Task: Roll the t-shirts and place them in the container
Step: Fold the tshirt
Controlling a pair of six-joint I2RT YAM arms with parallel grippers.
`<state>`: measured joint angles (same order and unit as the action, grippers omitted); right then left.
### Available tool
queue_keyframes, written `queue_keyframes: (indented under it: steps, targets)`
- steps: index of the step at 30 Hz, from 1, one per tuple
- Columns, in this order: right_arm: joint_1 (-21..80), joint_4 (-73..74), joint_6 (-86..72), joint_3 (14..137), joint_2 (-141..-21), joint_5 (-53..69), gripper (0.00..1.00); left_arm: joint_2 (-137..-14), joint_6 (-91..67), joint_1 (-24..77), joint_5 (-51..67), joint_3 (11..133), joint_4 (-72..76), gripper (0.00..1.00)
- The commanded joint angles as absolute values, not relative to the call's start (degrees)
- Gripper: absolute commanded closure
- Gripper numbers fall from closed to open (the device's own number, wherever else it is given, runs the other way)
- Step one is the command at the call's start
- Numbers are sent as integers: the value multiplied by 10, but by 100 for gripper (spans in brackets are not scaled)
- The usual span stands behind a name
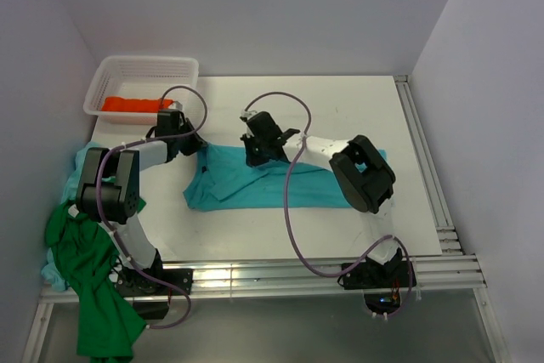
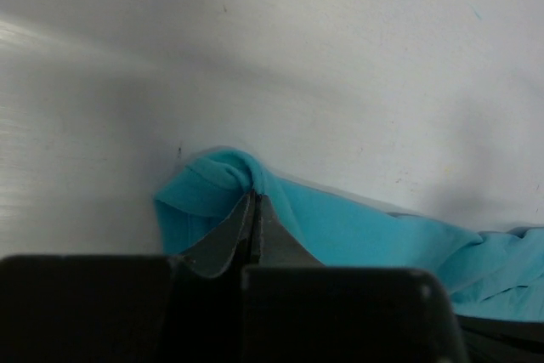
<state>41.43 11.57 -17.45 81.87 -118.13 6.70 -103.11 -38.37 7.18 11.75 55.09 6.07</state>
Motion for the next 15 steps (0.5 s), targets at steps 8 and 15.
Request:
queue_keyframes:
  steps: [8,15]
  targets:
    - [443,2,-152,651,-1009,66,100,-1027,-380,60,127,566,63,100]
    - [453,-9,-147,586,-979,106,100,-1021,-376,60,124,569,52,100]
